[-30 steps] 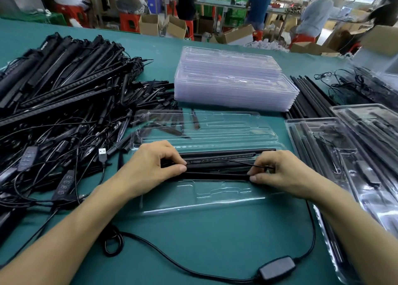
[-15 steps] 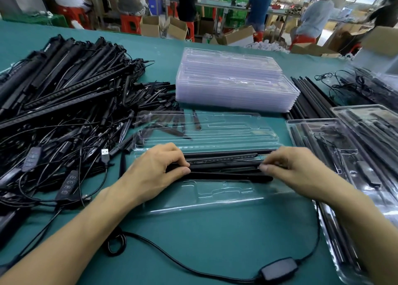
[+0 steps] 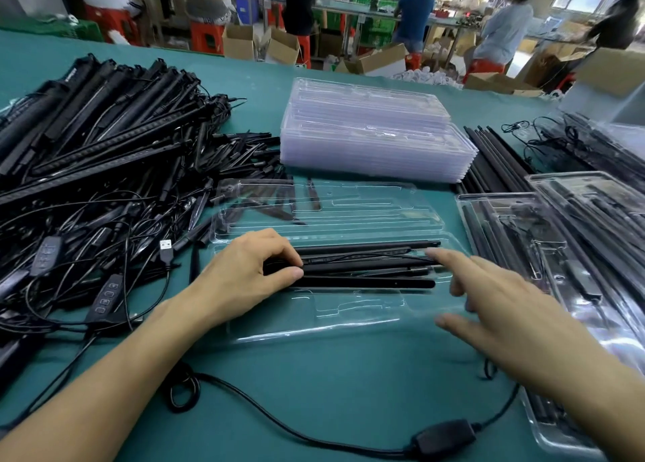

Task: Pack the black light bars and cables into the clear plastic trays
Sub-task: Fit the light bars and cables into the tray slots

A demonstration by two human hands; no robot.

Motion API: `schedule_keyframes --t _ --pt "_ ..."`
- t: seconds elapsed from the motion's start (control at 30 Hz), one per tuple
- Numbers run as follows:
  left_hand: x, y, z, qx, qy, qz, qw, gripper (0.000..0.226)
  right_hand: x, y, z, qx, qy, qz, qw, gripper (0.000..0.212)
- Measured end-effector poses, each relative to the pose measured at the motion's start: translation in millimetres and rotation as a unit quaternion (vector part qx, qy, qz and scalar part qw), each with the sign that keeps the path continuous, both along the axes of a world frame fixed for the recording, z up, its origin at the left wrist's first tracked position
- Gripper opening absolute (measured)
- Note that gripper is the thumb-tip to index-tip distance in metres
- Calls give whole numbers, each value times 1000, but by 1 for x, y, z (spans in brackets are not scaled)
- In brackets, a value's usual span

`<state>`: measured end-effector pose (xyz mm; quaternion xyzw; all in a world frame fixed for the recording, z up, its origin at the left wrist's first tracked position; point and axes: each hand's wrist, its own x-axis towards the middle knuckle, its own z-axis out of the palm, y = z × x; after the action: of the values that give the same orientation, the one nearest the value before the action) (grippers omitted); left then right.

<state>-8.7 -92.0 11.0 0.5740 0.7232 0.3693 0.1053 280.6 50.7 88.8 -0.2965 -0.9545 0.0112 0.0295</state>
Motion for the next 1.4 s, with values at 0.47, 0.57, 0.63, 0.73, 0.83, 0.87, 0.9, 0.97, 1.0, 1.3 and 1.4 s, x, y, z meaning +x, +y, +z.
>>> schedule_keyframes --t 0.47,0.57,0.63,0.73,0.83,0.87,0.9,0.97,1.0,1.3,1.4 --pt "1 1 0 6 -32 8 999 8 42 -9 -27 -155 -40 238 958 44" --pt "1 1 1 5 -31 6 999 8 34 -7 -17 -163 104 169 966 23" --pt "0 2 1 4 -34 5 999 9 22 -1 -9 -162 174 133 962 18" --pt "0 4 3 -6 -41 5 999 10 -13 9 -4 -181 201 98 958 12" --pt "0 5 6 -21 -39 9 999 9 -48 15 -10 -233 124 81 961 3" --pt "0 5 7 -28 -36 10 999 9 -56 16 -13 -236 94 86 963 4" --pt "-1 5 8 -33 -30 9 999 8 -63 17 -17 -241 73 88 964 5" --pt "-1 5 11 -37 -16 3 999 8 -71 19 -23 -255 58 88 961 6" --pt "-1 5 12 -38 -12 2 999 8 -73 19 -26 -262 62 87 959 6" --pt "-1 10 21 -96 -4 2 995 18 -65 15 -42 -168 88 128 973 8" --pt "0 13 26 -163 56 -21 985 31 -66 14 -39 -216 76 119 966 7"
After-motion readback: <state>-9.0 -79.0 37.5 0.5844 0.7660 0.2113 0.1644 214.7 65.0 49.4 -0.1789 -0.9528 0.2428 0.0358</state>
